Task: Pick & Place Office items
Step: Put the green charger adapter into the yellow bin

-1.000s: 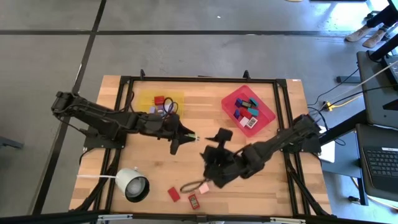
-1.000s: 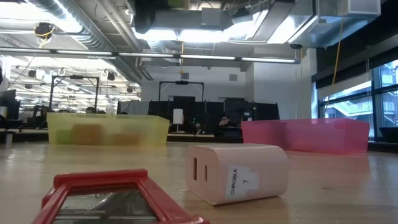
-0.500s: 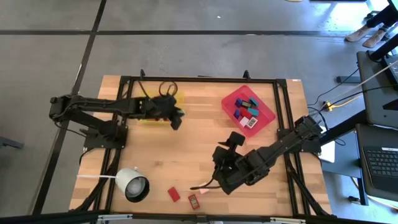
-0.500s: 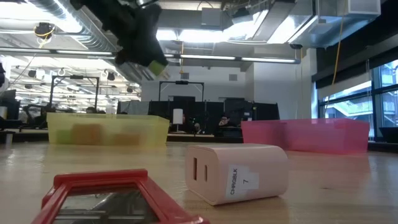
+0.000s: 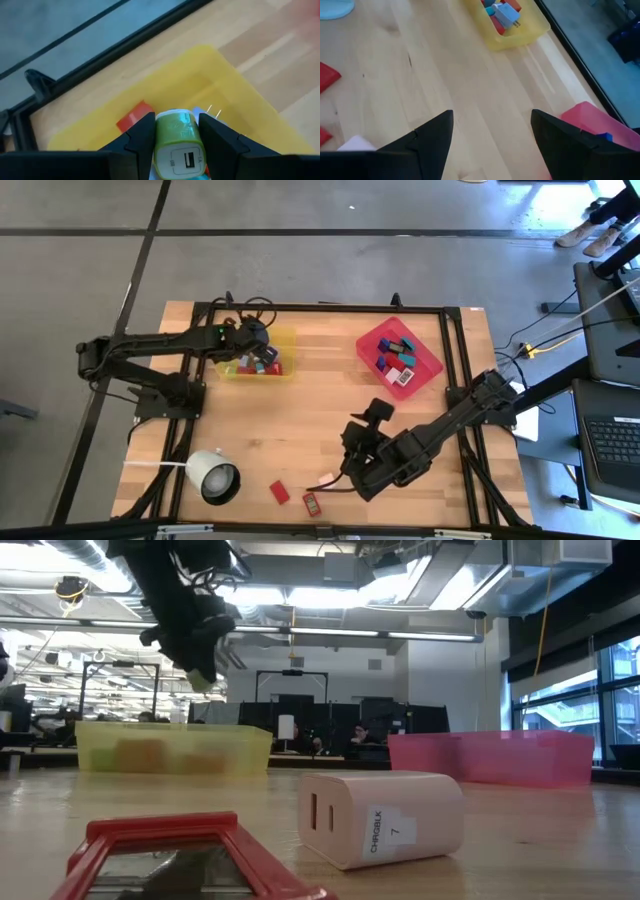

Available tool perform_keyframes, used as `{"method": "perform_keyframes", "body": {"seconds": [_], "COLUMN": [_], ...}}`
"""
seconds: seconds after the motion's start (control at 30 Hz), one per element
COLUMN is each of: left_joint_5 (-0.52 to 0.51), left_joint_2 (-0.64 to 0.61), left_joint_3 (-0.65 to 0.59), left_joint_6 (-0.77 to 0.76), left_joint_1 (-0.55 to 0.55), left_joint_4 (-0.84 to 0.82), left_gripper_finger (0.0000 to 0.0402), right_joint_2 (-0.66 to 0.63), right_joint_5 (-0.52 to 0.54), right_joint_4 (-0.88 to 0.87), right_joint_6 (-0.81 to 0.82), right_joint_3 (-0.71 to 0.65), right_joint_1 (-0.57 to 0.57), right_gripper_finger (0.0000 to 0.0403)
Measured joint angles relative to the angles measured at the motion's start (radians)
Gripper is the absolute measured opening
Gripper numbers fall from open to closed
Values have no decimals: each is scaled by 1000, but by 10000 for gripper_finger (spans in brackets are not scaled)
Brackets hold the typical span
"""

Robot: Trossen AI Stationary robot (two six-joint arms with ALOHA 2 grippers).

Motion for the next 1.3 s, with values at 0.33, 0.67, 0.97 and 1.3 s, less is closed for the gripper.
{"method": "perform_keyframes", "body": {"seconds": [0.33, 0.67, 0.97, 1.3], "left_joint_5": [-24, -23, 4, 23], "left_joint_2": [3, 3, 3, 3], "left_joint_3": [-114, -229, -267, -267], "left_joint_6": [-46, -115, -113, -60], "left_joint_1": [3, 6, 3, 0], "left_joint_4": [80, 108, 134, 161], "left_gripper_finger": [133, 134, 136, 151], "right_joint_2": [55, 56, 56, 56], "right_joint_5": [22, 19, 19, -12], "right_joint_4": [16, 84, 120, 128], "right_joint_6": [-11, -11, -14, -11], "right_joint_3": [0, 0, 0, 0], "right_joint_1": [0, 0, 0, 0], "right_gripper_finger": [269, 269, 269, 269]}}
